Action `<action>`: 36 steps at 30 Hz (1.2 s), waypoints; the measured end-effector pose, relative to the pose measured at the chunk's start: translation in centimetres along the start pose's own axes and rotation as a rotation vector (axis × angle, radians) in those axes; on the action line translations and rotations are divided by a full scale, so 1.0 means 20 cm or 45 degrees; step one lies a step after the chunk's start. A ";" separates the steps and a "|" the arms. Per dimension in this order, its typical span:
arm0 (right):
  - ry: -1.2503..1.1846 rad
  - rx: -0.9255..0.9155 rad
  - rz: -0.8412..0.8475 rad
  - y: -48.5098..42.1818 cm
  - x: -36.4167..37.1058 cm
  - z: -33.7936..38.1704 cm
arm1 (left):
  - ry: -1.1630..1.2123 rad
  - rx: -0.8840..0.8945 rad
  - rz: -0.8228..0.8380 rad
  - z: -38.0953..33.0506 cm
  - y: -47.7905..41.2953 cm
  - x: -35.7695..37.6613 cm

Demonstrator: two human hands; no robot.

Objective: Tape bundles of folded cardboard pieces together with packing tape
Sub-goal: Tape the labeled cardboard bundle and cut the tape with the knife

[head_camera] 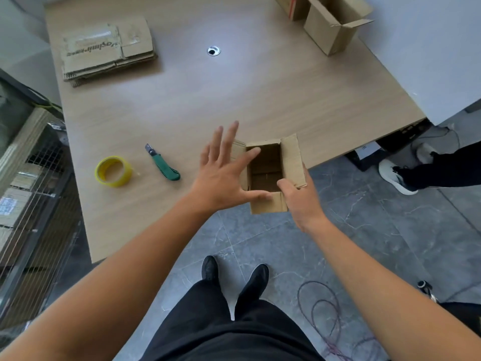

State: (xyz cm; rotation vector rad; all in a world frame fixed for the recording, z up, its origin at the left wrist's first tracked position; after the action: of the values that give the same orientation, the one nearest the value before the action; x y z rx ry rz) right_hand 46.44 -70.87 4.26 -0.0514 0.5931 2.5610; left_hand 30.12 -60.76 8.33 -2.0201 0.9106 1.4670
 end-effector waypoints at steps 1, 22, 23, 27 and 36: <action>0.025 -0.022 0.020 0.00 0.00 0.00 | -0.041 0.059 0.047 0.00 -0.01 -0.01; -0.067 -0.275 -0.193 0.00 0.16 0.17 | 1.540 -0.508 -0.180 0.30 -0.20 -0.09; -0.097 -0.250 -0.286 -0.02 0.13 0.17 | 1.806 -0.654 -0.175 0.27 -0.20 -0.06; -0.060 -0.196 -0.335 -0.13 -0.05 0.19 | 2.004 -0.734 0.061 0.10 -0.30 0.08; 0.611 -0.073 -0.432 -0.69 -0.90 0.22 | 1.787 -0.782 -0.111 -0.24 -1.20 0.34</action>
State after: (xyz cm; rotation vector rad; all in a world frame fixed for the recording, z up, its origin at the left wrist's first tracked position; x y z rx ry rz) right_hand 69.15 -66.66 5.32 -0.7378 0.6191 2.2323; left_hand 52.54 -49.90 3.22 -3.5037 0.7871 0.0007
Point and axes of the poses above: each hand's wrist, its own y-axis away from the middle knuckle, its own x-axis out of the palm, z = x × y, the point moved 3 cm from there along -y, towards the middle knuckle, and after that the axes turned 5 degrees about x, right-handed, at the moved point
